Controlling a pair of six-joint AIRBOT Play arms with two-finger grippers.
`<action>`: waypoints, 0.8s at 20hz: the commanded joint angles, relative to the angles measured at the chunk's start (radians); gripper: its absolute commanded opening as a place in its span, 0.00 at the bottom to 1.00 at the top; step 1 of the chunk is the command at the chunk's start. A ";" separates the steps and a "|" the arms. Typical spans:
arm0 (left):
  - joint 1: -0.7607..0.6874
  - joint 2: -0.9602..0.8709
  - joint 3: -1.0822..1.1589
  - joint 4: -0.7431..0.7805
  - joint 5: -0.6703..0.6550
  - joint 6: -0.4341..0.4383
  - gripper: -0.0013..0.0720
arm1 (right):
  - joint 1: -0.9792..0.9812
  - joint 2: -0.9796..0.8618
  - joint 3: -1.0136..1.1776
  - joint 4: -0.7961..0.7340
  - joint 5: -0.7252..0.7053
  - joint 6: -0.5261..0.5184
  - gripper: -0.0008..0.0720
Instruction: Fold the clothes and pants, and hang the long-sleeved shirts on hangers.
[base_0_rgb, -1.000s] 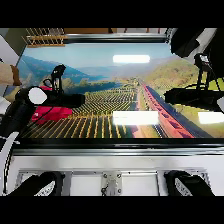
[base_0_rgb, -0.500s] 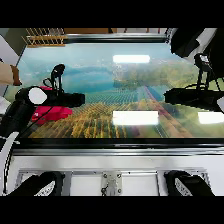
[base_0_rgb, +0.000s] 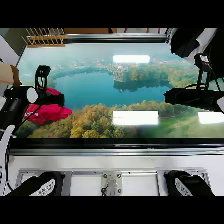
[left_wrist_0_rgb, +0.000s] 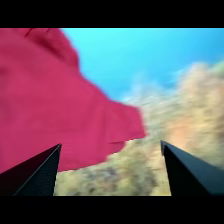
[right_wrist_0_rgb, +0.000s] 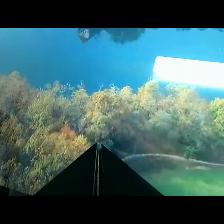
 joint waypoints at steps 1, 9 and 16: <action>0.070 -0.134 -0.034 0.153 0.049 0.001 0.98 | 0.001 0.000 0.000 0.000 0.000 0.000 0.04; 0.117 -0.341 -0.032 0.153 0.075 -0.068 0.41 | 0.001 0.000 0.000 0.000 0.000 0.000 0.04; -0.055 -0.096 0.081 -0.068 0.025 -0.075 0.03 | 0.001 0.000 0.000 0.000 0.000 0.000 0.04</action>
